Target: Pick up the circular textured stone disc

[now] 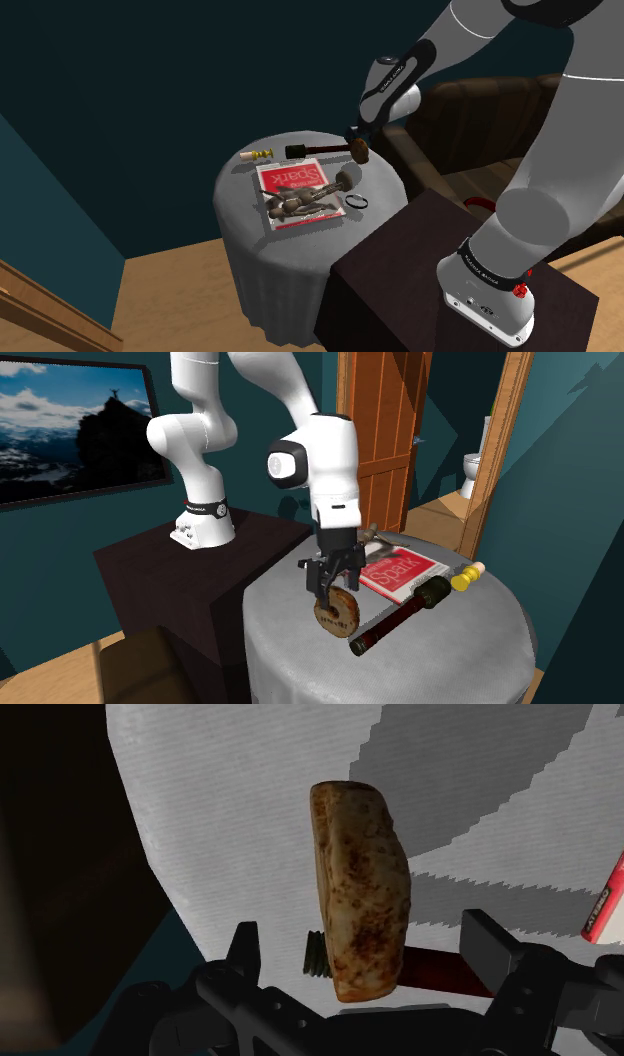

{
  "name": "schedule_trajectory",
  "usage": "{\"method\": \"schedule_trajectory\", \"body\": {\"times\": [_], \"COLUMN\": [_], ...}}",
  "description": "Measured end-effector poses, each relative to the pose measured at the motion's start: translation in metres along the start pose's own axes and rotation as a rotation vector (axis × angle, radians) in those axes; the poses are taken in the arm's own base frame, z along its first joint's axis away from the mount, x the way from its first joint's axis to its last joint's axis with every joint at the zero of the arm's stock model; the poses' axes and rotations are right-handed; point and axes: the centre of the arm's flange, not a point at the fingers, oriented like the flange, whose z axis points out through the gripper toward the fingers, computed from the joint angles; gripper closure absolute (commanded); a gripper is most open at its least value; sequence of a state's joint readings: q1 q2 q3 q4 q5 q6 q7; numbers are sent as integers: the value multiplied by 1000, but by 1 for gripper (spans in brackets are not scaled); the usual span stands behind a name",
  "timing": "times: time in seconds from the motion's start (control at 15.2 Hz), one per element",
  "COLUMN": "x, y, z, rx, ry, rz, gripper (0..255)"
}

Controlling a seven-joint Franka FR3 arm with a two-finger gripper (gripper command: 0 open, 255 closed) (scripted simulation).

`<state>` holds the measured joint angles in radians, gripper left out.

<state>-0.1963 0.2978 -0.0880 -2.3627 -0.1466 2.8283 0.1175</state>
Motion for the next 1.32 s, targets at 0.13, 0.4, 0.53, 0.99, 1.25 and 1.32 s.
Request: {"method": "schedule_trajectory", "body": {"times": [0.13, 0.4, 0.53, 0.99, 1.25, 1.32], "x": [-2, -3, -2, -3, -1, 1], "y": [-1, -2, -2, -2, 0, 0], "z": [10, 18, 18, 16, -2, -7], "rx": [0, 0, 0, 0, 0, 0], "ry": [0, 1, 2, 2, 1, 1], "rz": [0, 0, 0, 0, 0, 0], "gripper": [0, 255, 255, 255, 255, 255]}}
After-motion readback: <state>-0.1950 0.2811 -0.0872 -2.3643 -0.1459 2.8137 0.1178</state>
